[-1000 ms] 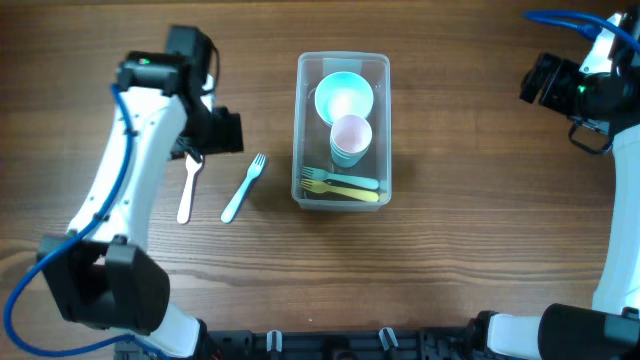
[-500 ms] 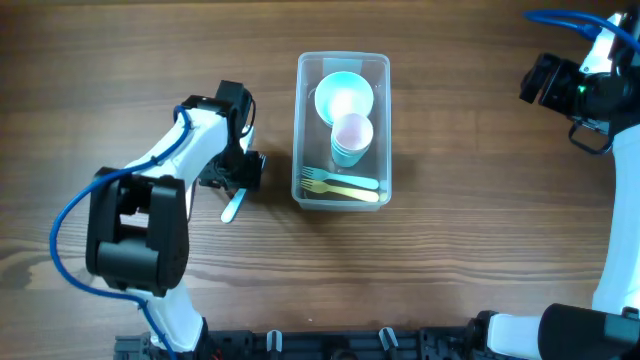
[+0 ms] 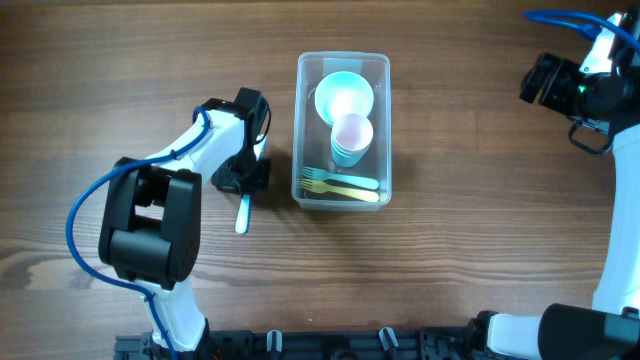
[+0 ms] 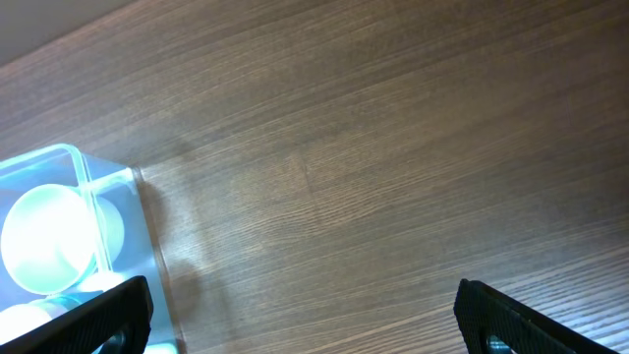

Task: Pack container
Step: 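Grasp the light-blue fork on the table with the left gripper, then carry the light-blue fork into the container and release it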

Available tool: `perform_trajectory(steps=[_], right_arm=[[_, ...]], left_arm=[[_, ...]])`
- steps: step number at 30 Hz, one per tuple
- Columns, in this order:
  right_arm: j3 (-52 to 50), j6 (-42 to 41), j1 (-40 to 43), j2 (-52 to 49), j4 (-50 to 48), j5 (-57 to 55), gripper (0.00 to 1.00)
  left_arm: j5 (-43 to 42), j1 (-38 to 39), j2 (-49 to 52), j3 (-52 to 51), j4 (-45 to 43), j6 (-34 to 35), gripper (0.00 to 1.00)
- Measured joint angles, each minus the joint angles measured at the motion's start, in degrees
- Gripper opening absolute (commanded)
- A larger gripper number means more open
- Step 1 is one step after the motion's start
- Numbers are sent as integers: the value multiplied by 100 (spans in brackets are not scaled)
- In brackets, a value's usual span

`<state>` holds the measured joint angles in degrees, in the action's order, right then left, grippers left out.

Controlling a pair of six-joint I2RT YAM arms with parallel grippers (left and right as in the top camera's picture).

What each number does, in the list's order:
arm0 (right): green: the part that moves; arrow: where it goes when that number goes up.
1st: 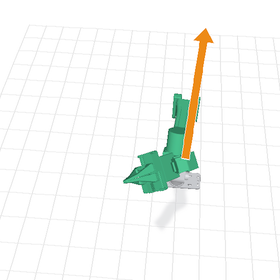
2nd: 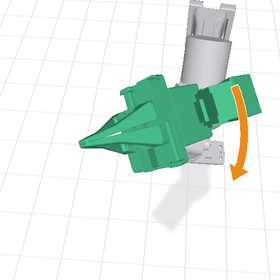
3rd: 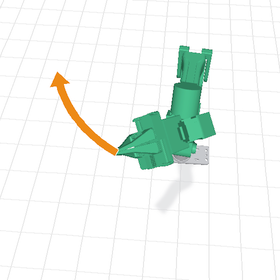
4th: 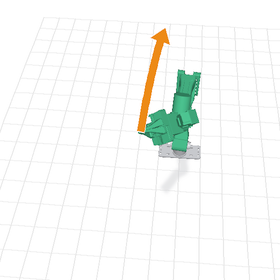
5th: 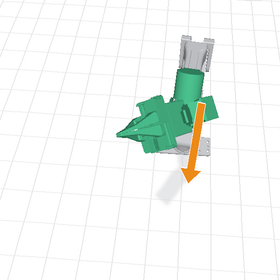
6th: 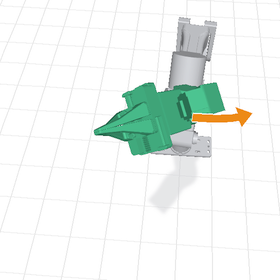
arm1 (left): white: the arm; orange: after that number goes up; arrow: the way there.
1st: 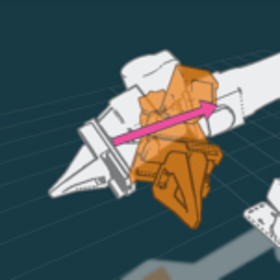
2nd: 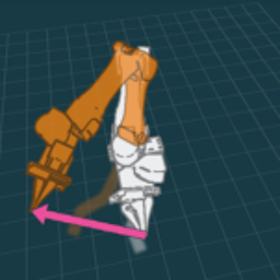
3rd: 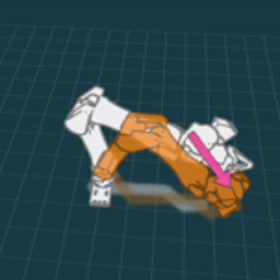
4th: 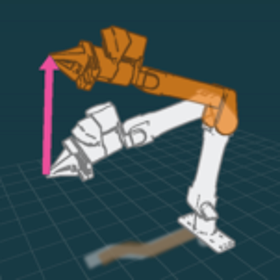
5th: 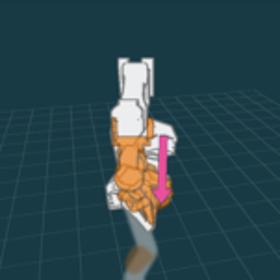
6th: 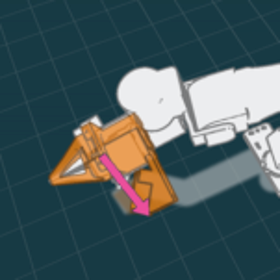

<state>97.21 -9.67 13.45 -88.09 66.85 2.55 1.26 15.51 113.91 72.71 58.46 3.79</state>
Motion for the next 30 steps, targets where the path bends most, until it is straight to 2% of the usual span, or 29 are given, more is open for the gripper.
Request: perform_trajectory(steps=[4, 6, 11, 14, 16, 21, 22, 25, 30], right_arm=[[0, 0, 0, 0, 0, 0, 100], [0, 0, 0, 0, 0, 0, 100], [0, 0, 0, 0, 0, 0, 100], [0, 0, 0, 0, 0, 0, 100], [0, 0, 0, 0, 0, 0, 100], [0, 0, 0, 0, 0, 0, 100], [0, 0, -2, 0, 0, 0, 100], [0, 0, 0, 0, 0, 0, 100], [0, 0, 0, 0, 0, 0, 100]], left_arm=[[61, 0, -28, -22, 391, 173, 4], [61, 2, -352, -48, 546, 282, 4], [85, 293, -2262, -72, 743, 361, 4], [101, 826, -3484, -68, 402, 232, 4], [107, 1231, -3849, -66, 63, -81, 4], [219, 2232, -3840, -96, -1770, -1460, 4], [232, 2496, -3746, -87, -2354, -1958, 4], [238, 2691, -3462, -76, -2573, -2553, 4], [391, 2702, -2374, -79, -2094, -3167, 4]])
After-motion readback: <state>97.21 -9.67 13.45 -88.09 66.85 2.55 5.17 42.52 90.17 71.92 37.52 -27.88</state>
